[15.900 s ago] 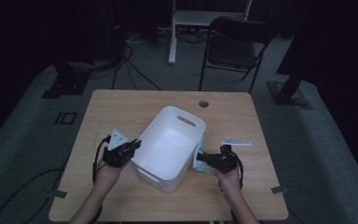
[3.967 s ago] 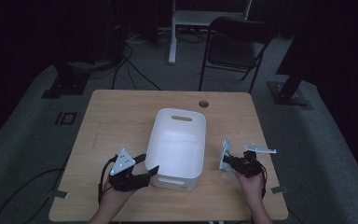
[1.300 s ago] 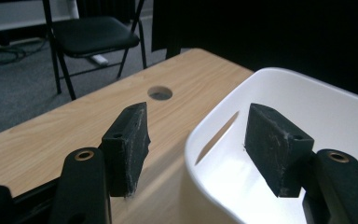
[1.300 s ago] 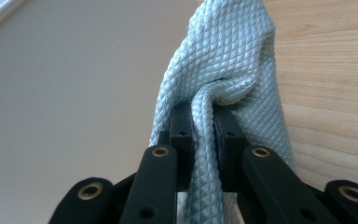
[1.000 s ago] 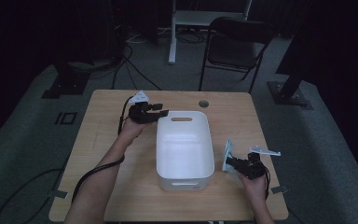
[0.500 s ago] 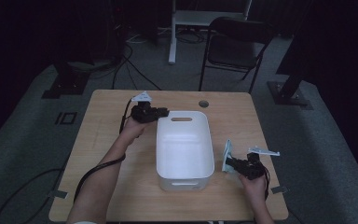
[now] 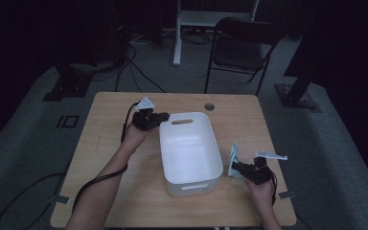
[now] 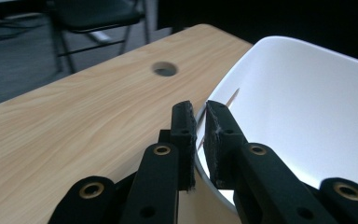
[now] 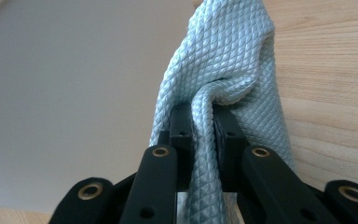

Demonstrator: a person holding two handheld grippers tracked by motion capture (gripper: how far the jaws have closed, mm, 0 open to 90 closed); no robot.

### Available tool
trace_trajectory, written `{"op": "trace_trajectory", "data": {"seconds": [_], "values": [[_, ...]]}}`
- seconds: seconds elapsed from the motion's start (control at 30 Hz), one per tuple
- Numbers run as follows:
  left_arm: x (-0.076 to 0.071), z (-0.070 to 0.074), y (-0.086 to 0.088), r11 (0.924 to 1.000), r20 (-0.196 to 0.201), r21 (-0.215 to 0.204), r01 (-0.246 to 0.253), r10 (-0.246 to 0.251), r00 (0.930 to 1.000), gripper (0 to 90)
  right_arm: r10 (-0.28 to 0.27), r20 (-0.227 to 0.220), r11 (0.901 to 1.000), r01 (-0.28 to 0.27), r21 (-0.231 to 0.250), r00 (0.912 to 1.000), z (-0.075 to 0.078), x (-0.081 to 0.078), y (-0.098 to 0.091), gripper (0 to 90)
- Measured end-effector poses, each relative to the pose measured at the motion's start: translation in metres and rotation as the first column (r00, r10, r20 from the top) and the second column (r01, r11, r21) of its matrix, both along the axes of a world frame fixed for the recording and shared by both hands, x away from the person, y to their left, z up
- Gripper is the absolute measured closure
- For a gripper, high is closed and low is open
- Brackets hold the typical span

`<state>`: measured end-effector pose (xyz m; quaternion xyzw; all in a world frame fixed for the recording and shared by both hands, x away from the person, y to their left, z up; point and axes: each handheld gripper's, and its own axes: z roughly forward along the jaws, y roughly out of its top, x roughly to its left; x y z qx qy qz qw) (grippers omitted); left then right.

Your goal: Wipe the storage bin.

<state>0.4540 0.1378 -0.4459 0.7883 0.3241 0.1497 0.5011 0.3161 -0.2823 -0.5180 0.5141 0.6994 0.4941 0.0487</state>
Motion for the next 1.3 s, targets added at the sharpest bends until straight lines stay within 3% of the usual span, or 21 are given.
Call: {"op": "trace_trajectory", "data": {"seconds": [0.17,0.37,0.4,0.43,0.63,0.77,0.97,1.13,1.23,1.3], "values": [[-0.014,-0.001,0.006,0.9992,0.003,-0.003,-0.039,0.039,0.9992,82.5,0.000,-0.003,1.0000,0.000,0.004,1.0000,0.000,0.001,0.001,80.7],[-0.012,-0.002,0.011,0.9993,-0.010,-0.030,-0.023,0.022,0.9997,79.9,0.002,-0.005,1.0000,-0.002,0.004,1.0000,0.000,0.001,0.002,80.7],[-0.011,-0.002,0.012,0.9992,-0.022,-0.037,-0.017,0.016,0.9996,67.9,0.002,-0.006,1.0000,-0.002,0.004,1.0000,0.000,0.001,0.003,80.7],[-0.009,-0.001,0.013,0.9990,-0.029,-0.042,-0.011,0.010,0.9995,61.7,0.003,-0.006,1.0000,-0.003,0.004,1.0000,0.000,0.001,0.003,80.7],[0.000,-0.001,0.017,0.9982,-0.041,-0.059,-0.006,0.003,0.9992,48.0,0.002,-0.008,1.0000,-0.002,0.005,1.0000,-0.001,0.001,0.002,80.7],[0.004,-0.004,0.015,0.9992,-0.044,-0.037,0.013,-0.014,0.9989,48.0,0.001,-0.006,1.0000,-0.001,0.007,1.0000,-0.001,0.001,0.001,80.7],[0.008,-0.005,0.008,0.9964,-0.068,-0.049,0.069,-0.072,0.9951,51.3,0.000,-0.009,1.0000,0.000,0.008,1.0000,-0.002,0.002,0.001,80.6],[0.010,-0.007,0.003,0.9962,-0.064,-0.031,0.081,-0.083,0.9945,69.0,-0.002,-0.010,1.0000,0.002,0.008,0.9999,-0.002,0.002,0.000,80.6],[0.012,-0.008,0.001,0.9940,-0.079,-0.055,0.094,-0.098,0.9920,75.8,-0.003,-0.012,1.0000,0.003,0.009,0.9999,-0.002,0.002,-0.001,80.7],[0.011,-0.008,0.001,0.9949,-0.076,-0.046,0.090,-0.093,0.9927,77.7,-0.002,-0.013,1.0000,0.002,0.009,0.9999,-0.003,0.002,-0.001,80.6]]}}
